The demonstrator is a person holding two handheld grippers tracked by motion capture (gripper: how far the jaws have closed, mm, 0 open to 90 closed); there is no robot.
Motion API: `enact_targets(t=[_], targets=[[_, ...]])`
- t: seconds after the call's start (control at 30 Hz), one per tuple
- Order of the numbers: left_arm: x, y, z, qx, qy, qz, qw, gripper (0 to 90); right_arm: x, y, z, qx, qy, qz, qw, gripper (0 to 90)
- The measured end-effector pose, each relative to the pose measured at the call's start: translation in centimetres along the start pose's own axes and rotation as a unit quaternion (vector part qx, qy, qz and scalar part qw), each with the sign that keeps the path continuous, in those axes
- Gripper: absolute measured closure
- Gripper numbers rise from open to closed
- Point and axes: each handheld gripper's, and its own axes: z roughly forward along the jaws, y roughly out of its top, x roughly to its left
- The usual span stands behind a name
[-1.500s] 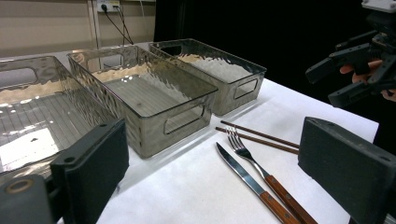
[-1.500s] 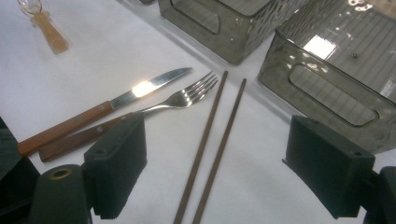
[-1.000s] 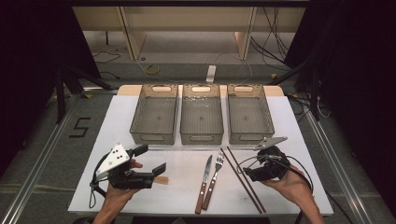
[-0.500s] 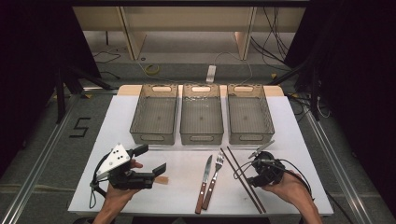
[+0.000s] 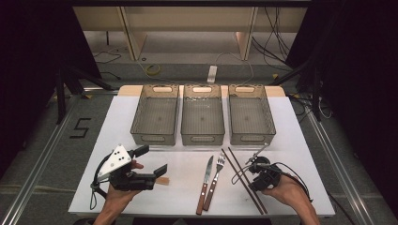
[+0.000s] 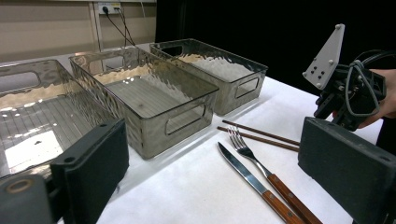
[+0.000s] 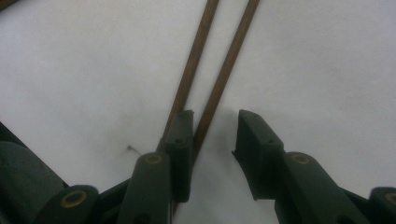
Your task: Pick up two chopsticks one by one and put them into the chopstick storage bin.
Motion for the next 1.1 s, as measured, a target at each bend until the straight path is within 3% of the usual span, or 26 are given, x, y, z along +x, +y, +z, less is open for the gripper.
enact_targets(t=[0.37,0.8,1.1], targets=[[-0.06,0.00,0.01,0.000,0.001,0.001,1.0000,8.0,0.14,0.26,0.15,0.012,0.014,0.002,0.9998,74.9],[-0.09,0.01,-0.01,-0.001,0.001,0.002,1.0000,8.0,0.12,0.41,0.53,0.026,0.000,0.000,0.9997,82.1],[-0.09,0.00,0.00,0.000,0.002,0.003,1.0000,8.0,0.10,0.74,0.58,0.037,-0.004,0.019,0.9991,84.6]])
